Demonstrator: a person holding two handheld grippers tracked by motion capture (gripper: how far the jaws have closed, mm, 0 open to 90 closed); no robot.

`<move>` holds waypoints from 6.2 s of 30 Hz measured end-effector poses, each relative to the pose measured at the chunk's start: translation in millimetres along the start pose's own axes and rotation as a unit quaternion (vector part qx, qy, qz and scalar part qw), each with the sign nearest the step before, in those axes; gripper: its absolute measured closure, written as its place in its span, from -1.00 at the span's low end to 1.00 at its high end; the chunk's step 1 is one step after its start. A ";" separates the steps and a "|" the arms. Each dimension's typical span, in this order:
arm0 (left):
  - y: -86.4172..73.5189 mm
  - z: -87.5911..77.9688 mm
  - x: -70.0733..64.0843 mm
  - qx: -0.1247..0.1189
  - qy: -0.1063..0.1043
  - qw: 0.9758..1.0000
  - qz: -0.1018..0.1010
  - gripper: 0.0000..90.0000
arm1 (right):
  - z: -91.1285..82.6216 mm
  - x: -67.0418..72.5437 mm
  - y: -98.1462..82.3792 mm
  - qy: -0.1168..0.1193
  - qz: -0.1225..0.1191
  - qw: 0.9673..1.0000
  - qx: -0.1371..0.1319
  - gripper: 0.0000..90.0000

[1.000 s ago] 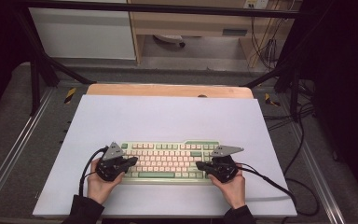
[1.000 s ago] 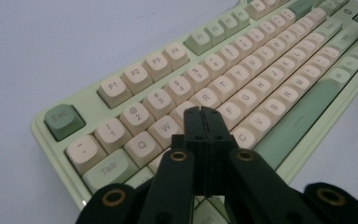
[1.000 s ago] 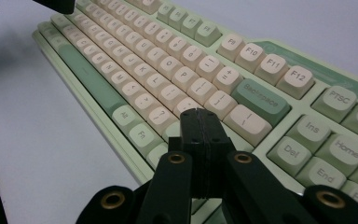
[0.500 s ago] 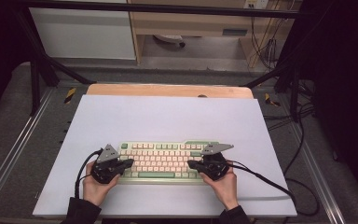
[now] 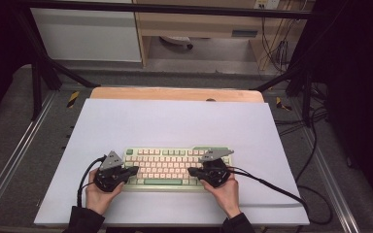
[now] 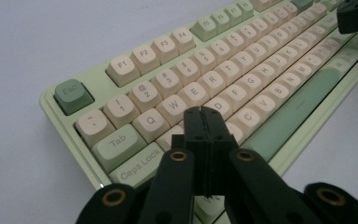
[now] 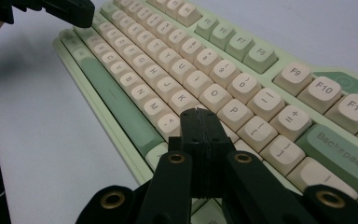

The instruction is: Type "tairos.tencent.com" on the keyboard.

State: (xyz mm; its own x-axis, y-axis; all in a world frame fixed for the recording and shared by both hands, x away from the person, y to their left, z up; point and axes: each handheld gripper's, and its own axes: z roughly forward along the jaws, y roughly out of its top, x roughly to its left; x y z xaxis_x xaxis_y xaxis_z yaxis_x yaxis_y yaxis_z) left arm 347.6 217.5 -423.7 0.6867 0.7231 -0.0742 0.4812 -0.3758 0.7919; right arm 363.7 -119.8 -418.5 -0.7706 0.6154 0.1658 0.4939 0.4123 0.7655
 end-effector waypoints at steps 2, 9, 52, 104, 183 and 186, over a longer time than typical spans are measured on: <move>0.2 -0.6 0.1 -0.002 -0.001 1.000 0.000 1.00 | 2.6 0.9 -1.2 0.004 0.002 1.000 0.002 1.00; -0.2 -0.6 0.1 -0.002 0.000 1.000 0.000 1.00 | 9.1 2.0 -4.4 0.010 0.002 1.000 0.007 1.00; 7.4 3.2 -5.8 -0.009 -0.005 1.000 0.002 1.00 | -16.6 -14.1 -8.0 -0.014 0.009 1.000 -0.005 1.00; 9.3 20.9 -25.1 0.009 -0.026 0.999 0.021 1.00 | -24.7 -17.7 -10.6 -0.016 0.016 1.000 -0.012 1.00; -0.1 -3.9 -0.8 -0.008 -0.012 1.000 -0.001 1.00 | 43.8 -7.3 24.1 -0.028 0.019 0.999 0.012 1.00; -0.1 -4.0 -0.8 -0.008 -0.011 1.000 -0.001 1.00 | 45.5 -6.8 22.8 -0.031 0.019 0.999 0.017 1.00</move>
State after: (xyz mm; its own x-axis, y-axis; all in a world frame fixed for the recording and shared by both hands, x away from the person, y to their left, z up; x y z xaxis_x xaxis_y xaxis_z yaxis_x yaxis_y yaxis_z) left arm 344.8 219.3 -421.3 0.6981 0.7104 -0.0896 0.4742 -0.3649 0.8012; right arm 398.5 -84.0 -430.5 -0.7257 0.6703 0.1550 0.5359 0.4096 0.7383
